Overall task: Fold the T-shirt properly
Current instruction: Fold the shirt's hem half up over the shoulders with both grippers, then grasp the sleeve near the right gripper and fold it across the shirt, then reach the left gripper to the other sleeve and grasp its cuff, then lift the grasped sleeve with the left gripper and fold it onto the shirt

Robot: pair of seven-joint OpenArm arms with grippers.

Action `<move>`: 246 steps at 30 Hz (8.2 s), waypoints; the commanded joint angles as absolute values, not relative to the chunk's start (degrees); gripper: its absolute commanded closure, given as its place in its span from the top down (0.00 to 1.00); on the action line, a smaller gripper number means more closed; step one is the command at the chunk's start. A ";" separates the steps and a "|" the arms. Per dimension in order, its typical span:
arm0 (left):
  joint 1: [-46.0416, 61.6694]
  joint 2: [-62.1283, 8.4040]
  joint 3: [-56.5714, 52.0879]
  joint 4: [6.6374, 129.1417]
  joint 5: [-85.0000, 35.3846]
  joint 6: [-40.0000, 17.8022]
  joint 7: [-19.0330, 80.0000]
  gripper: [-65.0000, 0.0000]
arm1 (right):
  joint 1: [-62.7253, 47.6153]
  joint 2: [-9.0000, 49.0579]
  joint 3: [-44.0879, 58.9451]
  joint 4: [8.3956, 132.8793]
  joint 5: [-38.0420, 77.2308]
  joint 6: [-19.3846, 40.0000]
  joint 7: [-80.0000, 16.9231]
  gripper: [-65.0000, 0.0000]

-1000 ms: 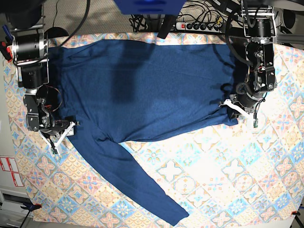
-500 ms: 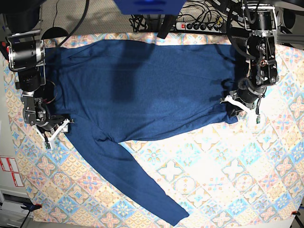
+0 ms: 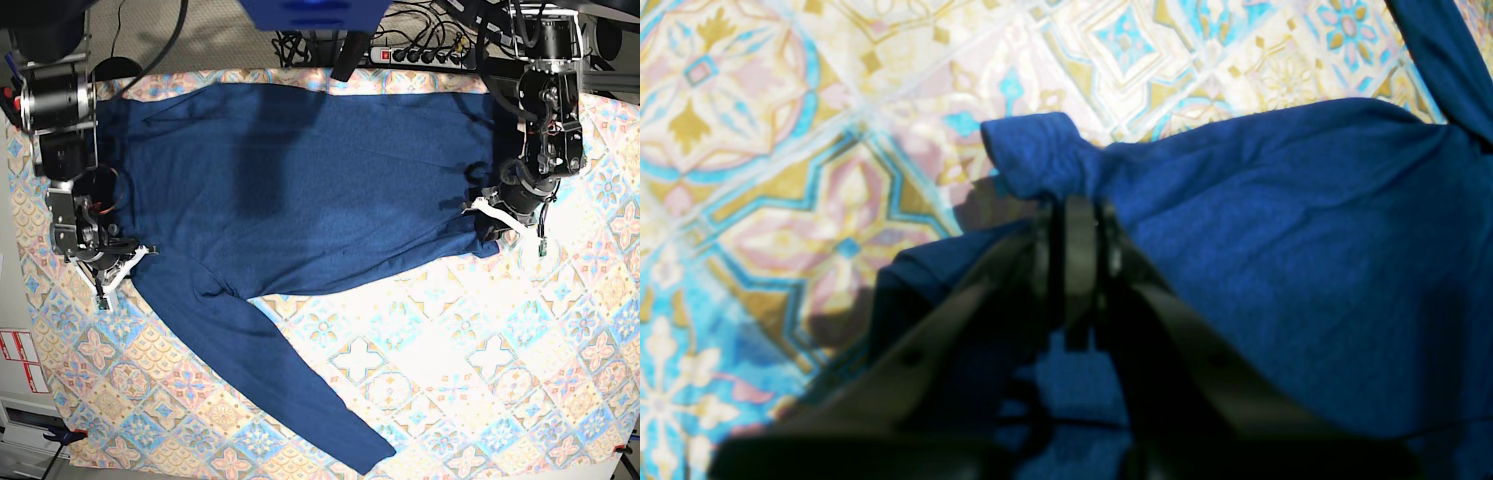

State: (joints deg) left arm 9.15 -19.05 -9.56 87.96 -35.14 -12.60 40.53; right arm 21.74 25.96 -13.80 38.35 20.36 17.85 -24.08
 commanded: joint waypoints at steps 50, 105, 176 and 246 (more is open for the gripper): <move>23.34 -23.52 -14.81 92.09 -30.55 -13.05 39.43 0.08 | -27.65 28.00 22.11 95.16 32.48 25.71 -41.54 0.01; 26.68 -18.15 -26.15 101.67 -54.37 -12.97 39.43 0.64 | 24.22 20.53 -15.60 41.01 3.30 25.80 -25.01 0.12; -17.19 -3.12 19.47 67.47 -34.86 -12.53 38.99 0.65 | -23.16 25.19 -20.88 111.16 8.04 25.80 -52.26 0.02; -26.07 9.00 36.53 45.76 -34.68 -9.10 38.99 0.00 | -23.16 25.01 -17.89 112.92 8.13 25.80 -57.63 0.36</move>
